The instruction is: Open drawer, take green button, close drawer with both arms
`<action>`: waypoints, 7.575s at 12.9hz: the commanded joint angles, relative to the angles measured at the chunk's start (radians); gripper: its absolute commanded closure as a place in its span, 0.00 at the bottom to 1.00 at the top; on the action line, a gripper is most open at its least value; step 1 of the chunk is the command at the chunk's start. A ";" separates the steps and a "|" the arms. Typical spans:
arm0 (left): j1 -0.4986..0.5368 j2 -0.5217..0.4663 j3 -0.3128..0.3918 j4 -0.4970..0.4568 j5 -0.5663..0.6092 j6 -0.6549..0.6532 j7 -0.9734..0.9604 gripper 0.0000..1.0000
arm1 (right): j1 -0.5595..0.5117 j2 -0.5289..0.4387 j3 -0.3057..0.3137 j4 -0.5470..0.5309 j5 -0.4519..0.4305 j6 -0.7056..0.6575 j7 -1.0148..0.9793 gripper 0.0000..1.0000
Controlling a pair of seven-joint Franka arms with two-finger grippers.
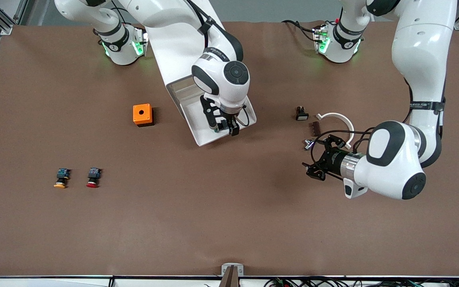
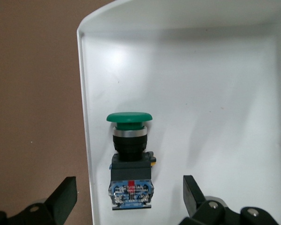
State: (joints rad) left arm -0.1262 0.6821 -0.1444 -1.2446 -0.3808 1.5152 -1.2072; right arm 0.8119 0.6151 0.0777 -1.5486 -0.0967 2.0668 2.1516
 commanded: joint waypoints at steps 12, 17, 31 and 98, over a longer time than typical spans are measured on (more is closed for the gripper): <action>-0.167 -0.049 0.002 -0.021 0.203 0.023 0.018 0.00 | 0.016 0.025 -0.010 0.021 -0.021 0.006 -0.001 0.53; -0.205 -0.027 0.002 -0.025 0.207 0.149 0.133 0.00 | 0.015 0.023 -0.009 0.022 -0.023 0.003 -0.018 1.00; -0.502 0.057 0.000 -0.254 0.194 0.780 0.062 0.00 | -0.491 -0.048 -0.012 0.185 0.063 -0.282 -1.401 1.00; 0.157 -0.849 0.008 -0.418 0.381 -0.050 1.042 0.00 | -0.912 -0.629 -0.013 -0.066 0.121 -0.519 -1.997 0.00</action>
State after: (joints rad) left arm 0.0249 -0.1371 -0.1377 -1.6320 0.0096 1.4434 -0.1821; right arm -0.0771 0.0913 0.0529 -1.4794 -0.0123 1.4799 0.1270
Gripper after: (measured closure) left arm 0.000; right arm 0.000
